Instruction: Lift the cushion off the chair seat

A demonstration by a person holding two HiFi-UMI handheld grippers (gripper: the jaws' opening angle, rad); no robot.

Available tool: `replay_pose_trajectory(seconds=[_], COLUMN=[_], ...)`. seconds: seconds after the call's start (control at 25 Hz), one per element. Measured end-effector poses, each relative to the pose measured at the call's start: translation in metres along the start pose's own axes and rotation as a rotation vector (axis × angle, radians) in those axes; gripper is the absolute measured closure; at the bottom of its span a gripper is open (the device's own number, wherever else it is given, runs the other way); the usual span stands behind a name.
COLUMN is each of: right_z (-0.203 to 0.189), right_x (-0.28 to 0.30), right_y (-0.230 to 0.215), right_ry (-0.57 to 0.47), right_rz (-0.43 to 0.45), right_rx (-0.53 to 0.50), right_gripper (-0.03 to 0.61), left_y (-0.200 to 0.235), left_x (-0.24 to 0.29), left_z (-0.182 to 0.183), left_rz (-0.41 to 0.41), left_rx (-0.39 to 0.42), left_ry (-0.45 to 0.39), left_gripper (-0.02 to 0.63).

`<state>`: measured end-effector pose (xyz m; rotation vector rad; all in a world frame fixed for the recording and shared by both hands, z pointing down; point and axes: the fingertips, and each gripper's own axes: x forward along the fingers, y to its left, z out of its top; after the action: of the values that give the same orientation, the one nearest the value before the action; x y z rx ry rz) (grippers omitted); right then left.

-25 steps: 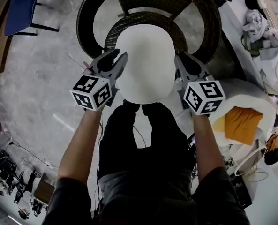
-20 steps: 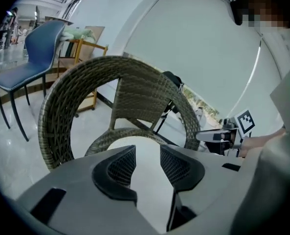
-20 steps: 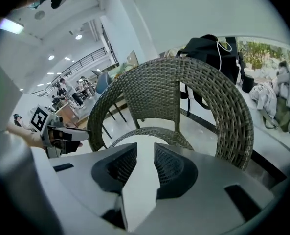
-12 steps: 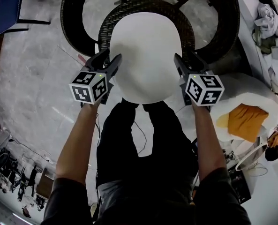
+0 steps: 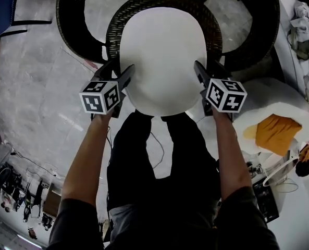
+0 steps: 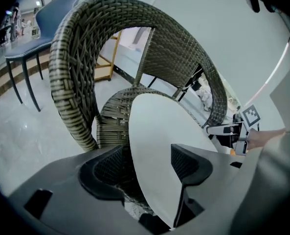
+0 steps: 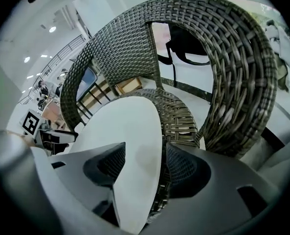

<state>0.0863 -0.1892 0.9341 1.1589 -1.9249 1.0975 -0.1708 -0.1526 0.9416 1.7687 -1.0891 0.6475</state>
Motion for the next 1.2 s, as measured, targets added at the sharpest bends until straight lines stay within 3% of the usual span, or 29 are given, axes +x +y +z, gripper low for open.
replay_pose_trajectory(seconds=[0.28, 0.56, 0.6, 0.76, 0.88, 1.2], right_z=[-0.019, -0.023, -0.024, -0.024, -0.021, -0.014], right_x=[0.008, 0.015, 0.015, 0.016, 0.012, -0.005], right_y=[-0.007, -0.009, -0.007, -0.005, -0.006, -0.005], right_ry=[0.042, 0.058, 0.063, 0.061, 0.050, 0.009], right_rz=[-0.023, -0.031, -0.034, -0.046, -0.071, -0.090], right_rx=[0.025, 0.031, 0.034, 0.056, 0.016, -0.018], right_gripper=[0.362, 0.364, 0.380, 0.418, 0.530, 0.558], left_y=[0.004, 0.003, 0.001, -0.001, -0.003, -0.018], left_x=[0.004, 0.011, 0.012, 0.015, 0.014, 0.000], left_z=[-0.015, -0.017, -0.018, -0.019, -0.016, 0.001], left_rz=[0.003, 0.032, 0.024, 0.031, 0.020, 0.016], left_rx=[-0.043, 0.003, -0.005, -0.035, -0.054, -0.051], left_ry=[0.018, 0.067, 0.076, 0.075, 0.056, -0.003], left_gripper=[0.316, 0.383, 0.429, 0.450, 0.514, 0.551])
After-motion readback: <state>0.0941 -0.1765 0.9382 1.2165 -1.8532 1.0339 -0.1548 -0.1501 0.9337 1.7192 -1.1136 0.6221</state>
